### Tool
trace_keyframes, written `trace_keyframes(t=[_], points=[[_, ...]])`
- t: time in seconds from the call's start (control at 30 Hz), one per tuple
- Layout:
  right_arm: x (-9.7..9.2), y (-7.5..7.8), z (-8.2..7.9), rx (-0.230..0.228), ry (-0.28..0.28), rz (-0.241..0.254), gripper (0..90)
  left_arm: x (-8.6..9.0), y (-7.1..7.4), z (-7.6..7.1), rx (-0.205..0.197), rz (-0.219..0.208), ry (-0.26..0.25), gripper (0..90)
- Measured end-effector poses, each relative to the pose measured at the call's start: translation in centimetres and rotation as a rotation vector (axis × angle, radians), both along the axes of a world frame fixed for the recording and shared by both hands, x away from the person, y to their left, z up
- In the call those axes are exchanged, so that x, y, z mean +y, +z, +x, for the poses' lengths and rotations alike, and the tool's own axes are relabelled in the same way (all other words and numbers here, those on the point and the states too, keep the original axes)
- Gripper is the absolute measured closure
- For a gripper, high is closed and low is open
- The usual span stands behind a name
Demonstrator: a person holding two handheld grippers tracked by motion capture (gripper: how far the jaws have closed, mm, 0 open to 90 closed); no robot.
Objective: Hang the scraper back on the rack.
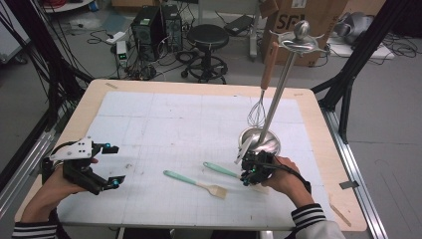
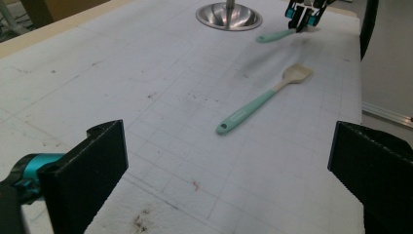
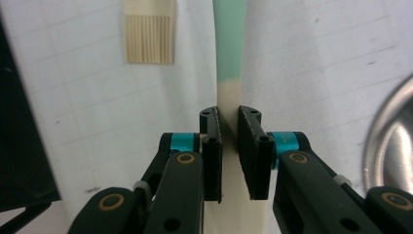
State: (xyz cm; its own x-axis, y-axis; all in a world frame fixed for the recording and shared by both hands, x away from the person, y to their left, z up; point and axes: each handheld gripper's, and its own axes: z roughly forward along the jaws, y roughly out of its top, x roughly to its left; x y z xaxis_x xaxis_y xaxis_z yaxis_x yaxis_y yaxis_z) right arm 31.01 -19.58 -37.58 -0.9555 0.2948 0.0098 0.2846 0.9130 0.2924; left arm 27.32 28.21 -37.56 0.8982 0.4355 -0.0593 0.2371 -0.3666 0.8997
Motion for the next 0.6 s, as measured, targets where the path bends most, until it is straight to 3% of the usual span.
trace_keyframes(t=[0.2,0.43,0.6], points=[[-1.9,1.8,-0.5,-0.012,0.032,0.109,80.1,-0.1,-0.1,0.0,0.003,0.003,0.002,1.6],[-4.7,3.6,-0.7,-0.005,0.015,0.233,80.1,-0.1,-0.1,0.0,0.000,0.010,0.002,1.6],[-6.7,5.0,-1.3,-0.025,0.022,0.284,80.1,-0.1,-0.1,0.1,-0.003,0.008,0.009,1.6]])
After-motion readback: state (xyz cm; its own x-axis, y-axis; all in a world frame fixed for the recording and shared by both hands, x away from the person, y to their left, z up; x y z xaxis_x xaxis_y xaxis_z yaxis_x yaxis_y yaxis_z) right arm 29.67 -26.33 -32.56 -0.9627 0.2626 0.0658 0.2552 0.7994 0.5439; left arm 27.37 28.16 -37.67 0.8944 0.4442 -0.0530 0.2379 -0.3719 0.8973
